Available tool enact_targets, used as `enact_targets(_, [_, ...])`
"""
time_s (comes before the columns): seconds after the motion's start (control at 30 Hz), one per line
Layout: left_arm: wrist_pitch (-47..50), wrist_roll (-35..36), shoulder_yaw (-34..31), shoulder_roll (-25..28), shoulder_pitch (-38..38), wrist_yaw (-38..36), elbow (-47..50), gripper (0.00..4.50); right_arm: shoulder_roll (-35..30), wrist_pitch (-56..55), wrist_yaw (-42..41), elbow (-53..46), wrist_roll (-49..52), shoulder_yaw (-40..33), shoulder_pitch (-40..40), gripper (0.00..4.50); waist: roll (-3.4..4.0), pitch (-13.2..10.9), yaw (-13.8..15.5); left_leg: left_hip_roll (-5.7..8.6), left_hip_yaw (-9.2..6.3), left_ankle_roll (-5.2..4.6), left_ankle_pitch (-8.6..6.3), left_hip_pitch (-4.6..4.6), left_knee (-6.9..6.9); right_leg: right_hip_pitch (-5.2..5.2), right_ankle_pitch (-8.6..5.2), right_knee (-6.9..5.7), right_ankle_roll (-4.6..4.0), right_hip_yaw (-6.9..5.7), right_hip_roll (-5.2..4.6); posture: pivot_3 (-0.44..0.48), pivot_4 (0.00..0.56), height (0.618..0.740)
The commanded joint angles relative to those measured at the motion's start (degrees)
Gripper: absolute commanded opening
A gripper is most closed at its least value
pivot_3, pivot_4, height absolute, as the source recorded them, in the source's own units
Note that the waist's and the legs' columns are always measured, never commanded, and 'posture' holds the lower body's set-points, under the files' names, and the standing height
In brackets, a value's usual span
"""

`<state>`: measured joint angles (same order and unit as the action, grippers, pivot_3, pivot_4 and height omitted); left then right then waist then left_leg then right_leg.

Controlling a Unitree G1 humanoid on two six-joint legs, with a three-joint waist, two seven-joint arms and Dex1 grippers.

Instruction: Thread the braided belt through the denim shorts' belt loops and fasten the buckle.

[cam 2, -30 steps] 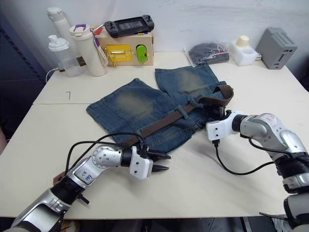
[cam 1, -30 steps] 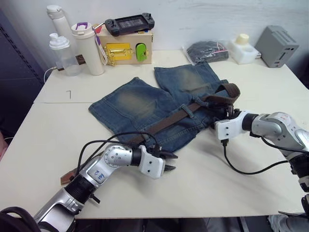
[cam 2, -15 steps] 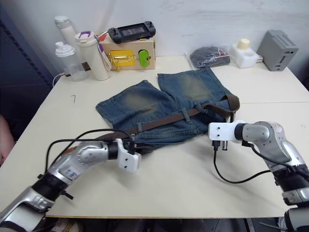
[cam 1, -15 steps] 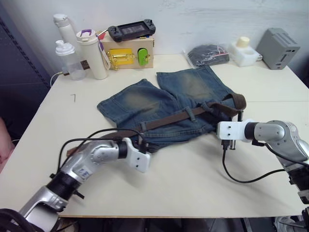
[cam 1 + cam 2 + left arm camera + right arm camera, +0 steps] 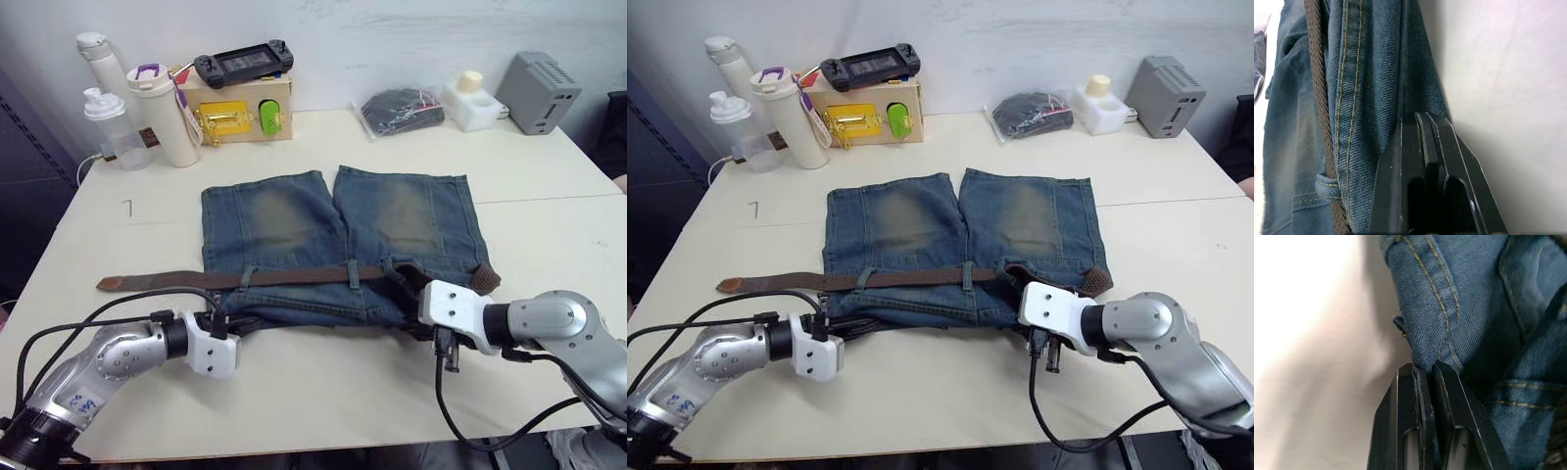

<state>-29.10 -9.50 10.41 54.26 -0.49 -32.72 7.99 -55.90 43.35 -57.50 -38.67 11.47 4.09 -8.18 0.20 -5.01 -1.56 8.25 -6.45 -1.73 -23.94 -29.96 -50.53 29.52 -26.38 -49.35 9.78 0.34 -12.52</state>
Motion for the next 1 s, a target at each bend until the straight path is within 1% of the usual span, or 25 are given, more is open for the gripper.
enact_targets(0.03, [4.6,0.1,0.9,-1.0,4.3,-3.1,-1.8,0.0,-0.6,1.3,1.9,-1.2,1.4,-5.2,0.5,0.15,-0.07,0.0,0.0,0.0,0.02,0.0,0.0,0.01,0.01,-0.01,0.01,0.02,0.01,0.0,0.0,0.0,0.15,0.645])
enact_targets(0.07, [5.3,0.9,0.5,-1.7,4.2,-3.1,-1.1,0.69,-0.3,1.0,2.5,-1.0,1.8,-6.4,0.3,0.41,-0.09,-0.1,0.0,0.0,0.02,0.0,0.0,0.02,0.02,-0.02,0.01,0.02,0.01,0.0,-0.01,0.0,0.15,0.645])
enact_targets(0.1, [6.3,2.1,0.2,-2.4,4.2,-3.3,-0.5,0.88,-0.1,0.3,2.9,-0.7,2.1,-7.4,0.4,0.83,-0.13,-0.1,0.2,0.0,0.04,0.0,0.0,0.02,0.02,-0.02,0.01,0.03,0.01,0.0,-0.01,0.0,0.15,0.645])
enact_targets(0.13, [7.0,2.9,-0.2,-3.0,4.3,-3.5,0.0,1.31,-0.2,-2.1,3.5,-0.3,1.2,-8.0,1.0,1.18,-0.18,-0.1,0.4,0.0,0.03,0.0,0.0,0.02,0.01,-0.04,0.01,0.03,0.02,-0.01,-0.01,0.0,0.15,0.645])
enact_targets(0.17, [7.0,2.8,-0.7,-3.6,4.4,-3.1,0.4,1.62,-0.8,-4.9,4.2,0.2,-0.6,-8.2,2.2,1.53,-0.24,-0.2,0.6,0.0,0.02,0.02,0.01,0.02,0.0,-0.04,0.01,0.03,0.02,-0.02,-0.01,0.0,0.15,0.645])
enact_targets(0.2, [7.0,2.9,-1.1,-4.0,4.7,-2.9,0.7,2.07,-1.3,-7.7,5.0,0.6,-2.5,-8.0,3.5,2.06,-0.29,-0.2,1.0,0.0,0.03,0.03,0.02,0.04,-0.01,-0.07,0.01,0.04,0.02,-0.02,-0.01,0.0,0.15,0.645])
enact_targets(0.27, [7.3,5.5,-2.9,-4.9,6.2,-3.0,2.5,3.0,-1.7,-14.8,7.7,1.9,-7.5,-7.4,5.7,3.09,-0.47,-0.3,1.6,-0.01,0.03,0.06,0.04,0.05,-0.03,-0.06,0.01,0.04,0.02,-0.02,-0.01,0.0,0.15,0.645])
enact_targets(0.3, [7.5,7.3,-4.4,-5.2,7.1,-3.0,3.7,3.39,-2.0,-18.3,8.5,2.3,-9.5,-7.2,7.2,3.6,-0.49,-0.3,1.7,-0.01,0.03,0.07,0.05,0.05,-0.03,-0.05,0.01,0.03,0.02,-0.03,-0.01,0.0,0.15,0.645])
enact_targets(0.33, [7.8,9.1,-6.2,-5.5,7.7,-2.7,4.6,3.41,-2.0,-20.5,8.9,2.4,-10.7,-7.0,8.4,3.96,-0.49,-0.3,1.7,-0.01,0.04,0.07,0.05,0.05,-0.03,-0.05,0.01,0.03,0.02,-0.01,-0.01,0.0,0.15,0.645])
enact_targets(0.43, [10.0,12.8,-12.2,-5.7,7.7,-2.1,5.3,3.41,-0.5,-23.7,10.3,0.8,-12.1,-7.3,11.6,3.96,-0.72,-0.6,1.6,-0.02,0.08,0.07,0.05,0.02,-0.02,0.01,0.01,0.02,0.02,-0.01,-0.01,0.0,0.15,0.645])
enact_targets(0.5, [9.6,12.3,-14.7,-4.6,6.6,-2.5,3.5,3.41,1.2,-25.4,11.7,-0.9,-12.1,-8.0,12.8,3.96,-0.96,-0.9,1.6,-0.04,0.04,0.16,0.12,-0.07,-0.05,0.05,0.01,0.01,0.02,-0.05,0.0,0.0,0.15,0.645])
enact_targets(0.57, [8.7,11.4,-16.0,-3.8,5.1,-3.0,1.2,3.41,3.2,-26.1,12.3,-3.2,-10.8,-9.1,13.7,3.96,-1.01,-1.0,1.8,-0.04,-0.03,0.2,0.16,-0.13,-0.1,0.07,0.01,-0.05,0.02,-0.09,0.01,0.0,0.15,0.645])
enact_targets(0.67, [8.6,12.8,-16.7,-4.0,2.0,-4.4,-1.7,3.41,4.5,-27.5,10.8,-6.2,-7.7,-11.5,16.8,3.96,-0.95,-1.2,2.5,0.0,-0.05,0.16,0.14,-0.21,-0.2,0.08,0.01,-0.04,0.02,-0.09,0.01,0.0,0.15,0.645])
enact_targets(0.73, [8.1,13.6,-17.2,-4.1,0.8,-5.4,-3.5,3.41,6.2,-24.0,10.4,-6.9,-3.0,-13.9,16.9,3.96,-1.01,-1.4,2.8,0.0,-0.11,0.17,0.14,-0.21,-0.23,0.07,0.01,-0.05,0.02,-0.1,0.07,0.0,0.15,0.645])
enact_targets(0.83, [7.3,14.5,-17.8,-3.9,0.6,-6.9,-4.2,3.41,8.1,-16.5,10.4,-5.9,6.1,-19.5,14.4,3.96,-0.96,-1.5,2.9,-0.01,-0.15,0.17,0.14,-0.26,-0.39,0.05,0.01,-0.11,0.02,-0.13,0.08,0.0,0.15,0.645])
enact_targets(0.9, [7.8,15.4,-18.3,-4.3,0.9,-7.6,-3.5,3.41,7.9,-14.0,9.8,-4.1,9.7,-22.7,12.7,3.96,-0.9,-1.6,2.9,-0.01,-0.14,0.17,0.13,-0.29,-0.44,0.06,0.01,-0.15,0.02,-0.13,0.08,0.0,0.15,0.645])
enact_targets(1.0, [8.1,15.3,-18.4,-4.6,2.0,-8.1,-1.6,3.41,4.9,-10.4,8.4,3.5,12.2,-27.6,9.1,3.96,-0.83,-1.7,2.9,0.0,-0.15,0.16,0.13,-0.29,-0.48,0.05,0.01,-0.15,0.02,-0.15,0.07,0.0,0.15,0.645])
